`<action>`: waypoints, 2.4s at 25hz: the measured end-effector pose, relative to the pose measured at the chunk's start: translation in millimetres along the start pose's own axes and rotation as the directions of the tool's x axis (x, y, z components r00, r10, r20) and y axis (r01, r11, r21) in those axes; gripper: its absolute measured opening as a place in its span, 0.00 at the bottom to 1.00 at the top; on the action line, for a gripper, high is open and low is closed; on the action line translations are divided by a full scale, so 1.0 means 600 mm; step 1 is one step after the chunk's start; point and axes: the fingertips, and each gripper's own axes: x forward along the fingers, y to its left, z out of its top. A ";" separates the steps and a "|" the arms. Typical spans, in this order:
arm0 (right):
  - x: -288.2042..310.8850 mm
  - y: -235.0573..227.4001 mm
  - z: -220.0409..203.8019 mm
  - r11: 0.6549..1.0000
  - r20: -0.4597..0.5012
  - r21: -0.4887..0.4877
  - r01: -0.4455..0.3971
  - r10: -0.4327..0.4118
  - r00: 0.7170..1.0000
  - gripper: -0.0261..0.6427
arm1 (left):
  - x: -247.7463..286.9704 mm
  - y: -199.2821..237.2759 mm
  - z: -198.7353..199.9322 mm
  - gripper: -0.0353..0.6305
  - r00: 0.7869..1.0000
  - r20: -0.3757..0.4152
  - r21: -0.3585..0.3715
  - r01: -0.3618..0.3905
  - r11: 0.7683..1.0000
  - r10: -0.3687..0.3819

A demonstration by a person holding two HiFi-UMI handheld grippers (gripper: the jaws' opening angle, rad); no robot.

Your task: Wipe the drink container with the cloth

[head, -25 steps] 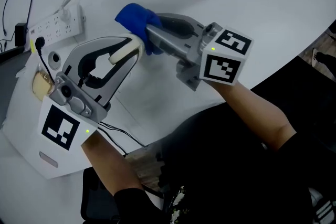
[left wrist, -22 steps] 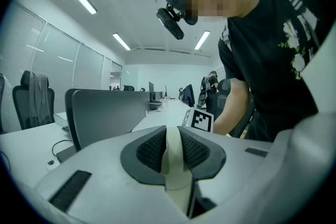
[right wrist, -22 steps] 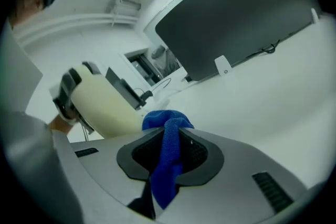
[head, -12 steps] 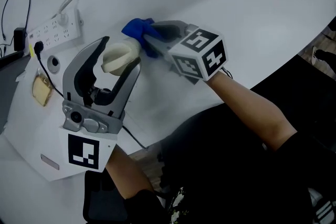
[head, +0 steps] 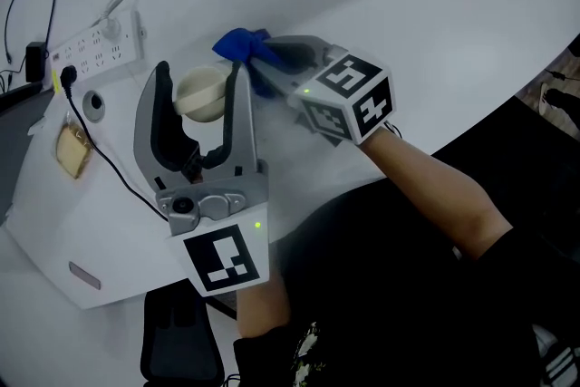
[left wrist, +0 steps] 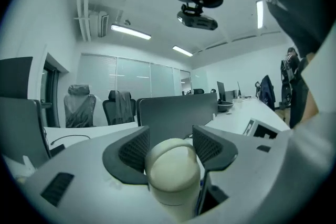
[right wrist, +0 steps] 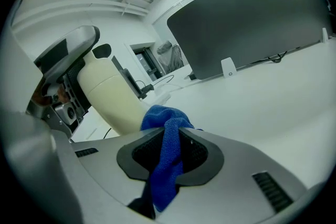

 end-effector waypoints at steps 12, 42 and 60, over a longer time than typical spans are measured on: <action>-0.119 0.082 0.175 0.901 0.412 0.181 -0.394 0.295 0.862 0.14 | -0.026 -0.043 0.003 0.42 0.839 0.080 0.117 0.528 0.841 -0.538; -0.034 0.024 0.008 0.990 0.016 -0.138 0.027 -0.025 1.000 0.14 | -0.016 -0.012 0.004 0.42 0.999 0.013 -0.035 0.040 0.999 -0.039; -0.015 -0.011 0.003 0.997 -0.091 0.048 -0.054 0.058 0.994 0.14 | -0.020 -0.062 0.013 0.42 0.767 0.112 0.063 0.629 0.775 -0.632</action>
